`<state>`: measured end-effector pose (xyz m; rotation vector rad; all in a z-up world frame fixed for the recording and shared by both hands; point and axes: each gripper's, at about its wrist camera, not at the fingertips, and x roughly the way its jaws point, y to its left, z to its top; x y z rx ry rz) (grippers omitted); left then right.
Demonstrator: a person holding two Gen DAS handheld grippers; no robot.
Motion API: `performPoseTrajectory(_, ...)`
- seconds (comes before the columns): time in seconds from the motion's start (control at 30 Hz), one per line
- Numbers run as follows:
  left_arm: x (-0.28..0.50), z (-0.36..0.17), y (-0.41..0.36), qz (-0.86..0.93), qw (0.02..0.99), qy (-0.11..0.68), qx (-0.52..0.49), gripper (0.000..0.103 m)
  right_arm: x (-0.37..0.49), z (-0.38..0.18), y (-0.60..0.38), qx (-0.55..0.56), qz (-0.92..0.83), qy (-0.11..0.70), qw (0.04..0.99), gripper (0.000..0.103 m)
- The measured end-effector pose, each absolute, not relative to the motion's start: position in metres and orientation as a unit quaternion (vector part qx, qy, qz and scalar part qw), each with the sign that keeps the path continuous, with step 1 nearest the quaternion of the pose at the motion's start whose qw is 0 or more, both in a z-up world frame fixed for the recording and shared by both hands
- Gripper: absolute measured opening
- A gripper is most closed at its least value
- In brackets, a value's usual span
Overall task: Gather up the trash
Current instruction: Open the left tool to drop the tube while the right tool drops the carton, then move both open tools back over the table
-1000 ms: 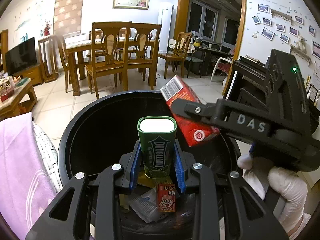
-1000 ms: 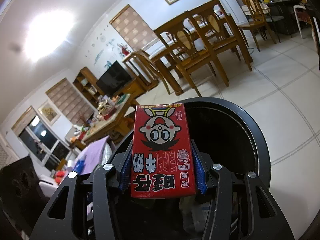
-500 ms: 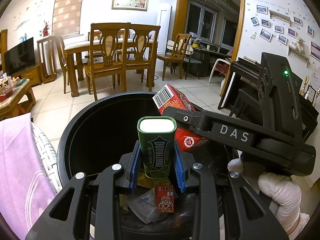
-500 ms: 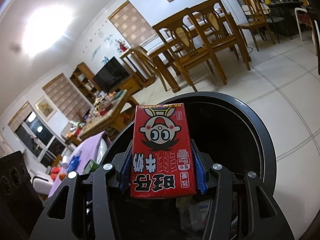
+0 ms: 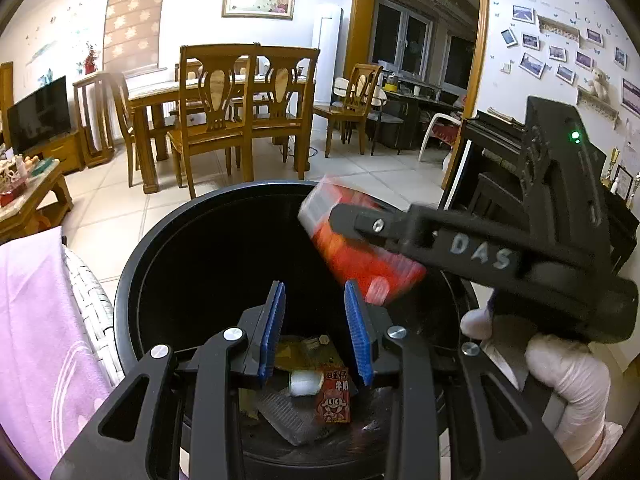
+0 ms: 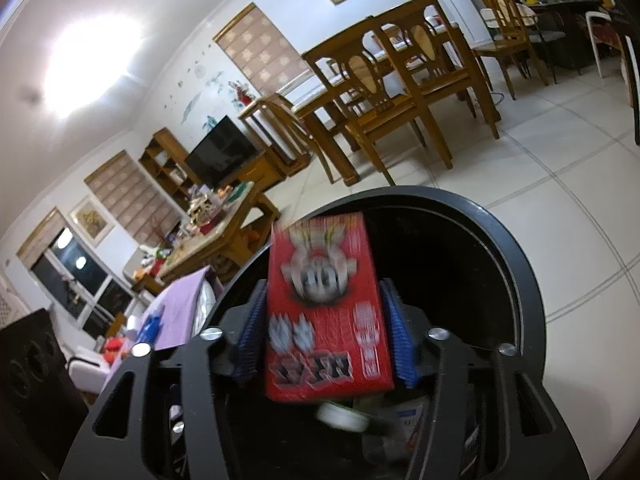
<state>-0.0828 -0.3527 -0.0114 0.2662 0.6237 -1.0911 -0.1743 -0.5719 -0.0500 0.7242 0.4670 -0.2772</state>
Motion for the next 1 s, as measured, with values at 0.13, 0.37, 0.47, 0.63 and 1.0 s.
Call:
performPoseTrajectory(0.13,-0.083,-0.010,-0.355,-0.504,0.803,0.291,0.127,0.042,-0.183,-0.046,-0.575,0.360,-0.129,0.210,0.900,0.080)
performPoseTrajectory(0.37,-0.087,-0.008,-0.356,-0.483,0.820,0.274,0.139,0.081,-0.194,-0.046,-0.585,0.368,-0.135,0.203,0.897,0.086)
performPoseTrajectory(0.47,-0.087,-0.008,-0.358,-0.479,0.822,0.272,0.143,0.084,-0.197,-0.045,-0.587,0.374,-0.134,0.202,0.895,0.091)
performPoseTrajectory(0.63,-0.088,-0.007,-0.358,-0.473,0.828,0.263,0.144,0.097,-0.202,-0.045,-0.590,0.378,-0.136,0.199,0.894,0.097)
performPoseTrajectory(1.0,-0.091,0.006,-0.326,-0.483,0.832,0.249,0.115,0.098,-0.200,-0.033,-0.583,0.380,-0.136,0.205,0.892,0.098)
